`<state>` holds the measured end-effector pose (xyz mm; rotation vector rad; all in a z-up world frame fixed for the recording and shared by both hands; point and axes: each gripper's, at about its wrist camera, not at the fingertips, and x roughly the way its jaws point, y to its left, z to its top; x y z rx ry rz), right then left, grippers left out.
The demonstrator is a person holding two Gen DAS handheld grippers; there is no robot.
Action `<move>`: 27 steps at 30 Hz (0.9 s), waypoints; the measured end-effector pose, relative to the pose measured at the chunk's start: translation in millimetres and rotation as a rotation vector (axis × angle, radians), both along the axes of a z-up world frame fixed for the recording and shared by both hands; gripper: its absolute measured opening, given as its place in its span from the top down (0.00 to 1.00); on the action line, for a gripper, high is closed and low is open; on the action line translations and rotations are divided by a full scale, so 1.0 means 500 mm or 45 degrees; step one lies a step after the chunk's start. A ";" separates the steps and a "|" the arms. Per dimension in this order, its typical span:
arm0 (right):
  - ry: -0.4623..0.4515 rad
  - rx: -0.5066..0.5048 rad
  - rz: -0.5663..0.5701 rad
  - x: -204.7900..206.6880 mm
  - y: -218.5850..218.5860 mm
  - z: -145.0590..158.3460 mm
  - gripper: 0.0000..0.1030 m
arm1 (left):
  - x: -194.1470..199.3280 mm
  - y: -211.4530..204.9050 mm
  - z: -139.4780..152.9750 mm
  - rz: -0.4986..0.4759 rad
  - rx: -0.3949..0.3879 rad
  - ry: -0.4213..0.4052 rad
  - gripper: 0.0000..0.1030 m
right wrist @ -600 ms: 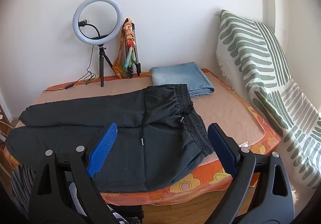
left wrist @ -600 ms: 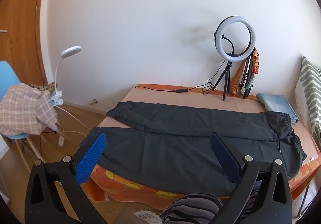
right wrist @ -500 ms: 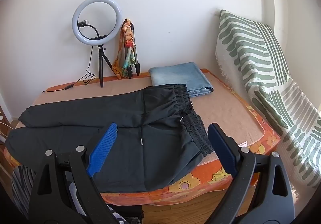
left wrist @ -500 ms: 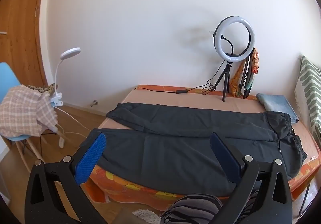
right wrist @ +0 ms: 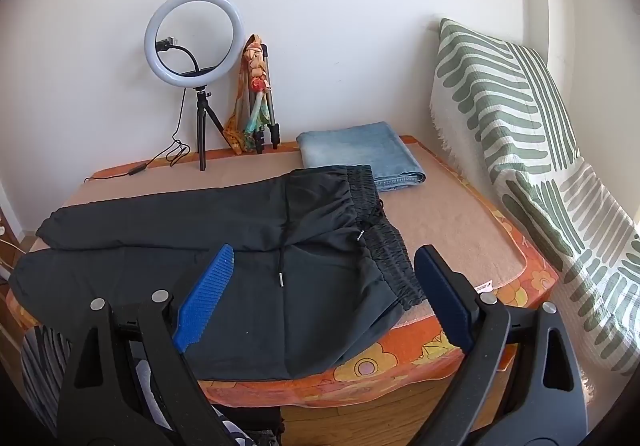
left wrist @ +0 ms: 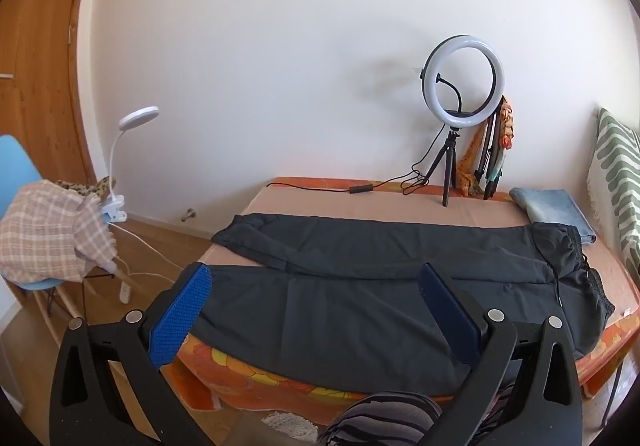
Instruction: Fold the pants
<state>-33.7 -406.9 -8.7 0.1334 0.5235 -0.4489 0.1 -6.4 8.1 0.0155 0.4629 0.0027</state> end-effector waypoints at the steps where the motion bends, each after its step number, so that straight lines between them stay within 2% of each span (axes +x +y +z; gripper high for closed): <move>1: 0.002 -0.001 0.002 0.000 0.000 0.000 0.09 | 0.000 0.000 -0.001 0.002 -0.001 0.000 0.00; 27: 0.006 -0.006 0.011 0.004 0.010 -0.008 0.09 | 0.002 -0.012 0.000 -0.008 -0.001 -0.003 0.00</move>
